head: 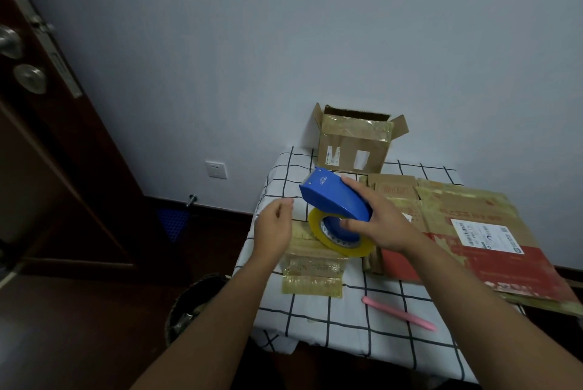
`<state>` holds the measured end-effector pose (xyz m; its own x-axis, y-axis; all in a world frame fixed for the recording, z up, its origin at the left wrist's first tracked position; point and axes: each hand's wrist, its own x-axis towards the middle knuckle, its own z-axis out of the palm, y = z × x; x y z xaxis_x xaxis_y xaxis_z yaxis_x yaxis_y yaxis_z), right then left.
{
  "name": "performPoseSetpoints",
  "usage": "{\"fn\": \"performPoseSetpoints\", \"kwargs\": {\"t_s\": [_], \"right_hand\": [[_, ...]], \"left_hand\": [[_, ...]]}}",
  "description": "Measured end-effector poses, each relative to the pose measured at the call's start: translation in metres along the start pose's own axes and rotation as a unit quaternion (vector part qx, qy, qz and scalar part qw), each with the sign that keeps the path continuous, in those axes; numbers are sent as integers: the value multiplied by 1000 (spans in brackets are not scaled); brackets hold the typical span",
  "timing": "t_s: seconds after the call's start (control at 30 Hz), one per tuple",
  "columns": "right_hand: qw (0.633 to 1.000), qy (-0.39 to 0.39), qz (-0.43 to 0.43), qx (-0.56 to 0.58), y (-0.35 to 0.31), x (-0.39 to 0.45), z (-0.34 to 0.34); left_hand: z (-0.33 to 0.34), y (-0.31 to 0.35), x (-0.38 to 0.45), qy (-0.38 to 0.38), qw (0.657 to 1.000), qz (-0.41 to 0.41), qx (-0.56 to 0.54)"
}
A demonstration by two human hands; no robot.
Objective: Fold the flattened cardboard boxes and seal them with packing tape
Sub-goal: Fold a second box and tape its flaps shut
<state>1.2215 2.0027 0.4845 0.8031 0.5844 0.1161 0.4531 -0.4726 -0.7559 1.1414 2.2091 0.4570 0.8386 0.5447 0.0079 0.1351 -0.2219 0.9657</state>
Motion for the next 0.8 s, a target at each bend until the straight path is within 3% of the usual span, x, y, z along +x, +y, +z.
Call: {"fn": "performPoseSetpoints", "kwargs": {"t_s": [0.07, 0.2, 0.47, 0.8], "right_hand": [[1000, -3, 2, 16, 0, -1, -1], [1000, -13, 2, 27, 1, -2, -4], [999, -24, 6, 42, 4, -2, -7], [998, -59, 0, -2, -6, 8, -10]], "left_hand": [[-2, 22, 8, -63, 989, -88, -97], [-7, 39, 15, -166, 957, -165, -174], [-10, 40, 26, -145, 937, -213, -234], [4, 14, 25, -120, 939, -248, -206]]}}
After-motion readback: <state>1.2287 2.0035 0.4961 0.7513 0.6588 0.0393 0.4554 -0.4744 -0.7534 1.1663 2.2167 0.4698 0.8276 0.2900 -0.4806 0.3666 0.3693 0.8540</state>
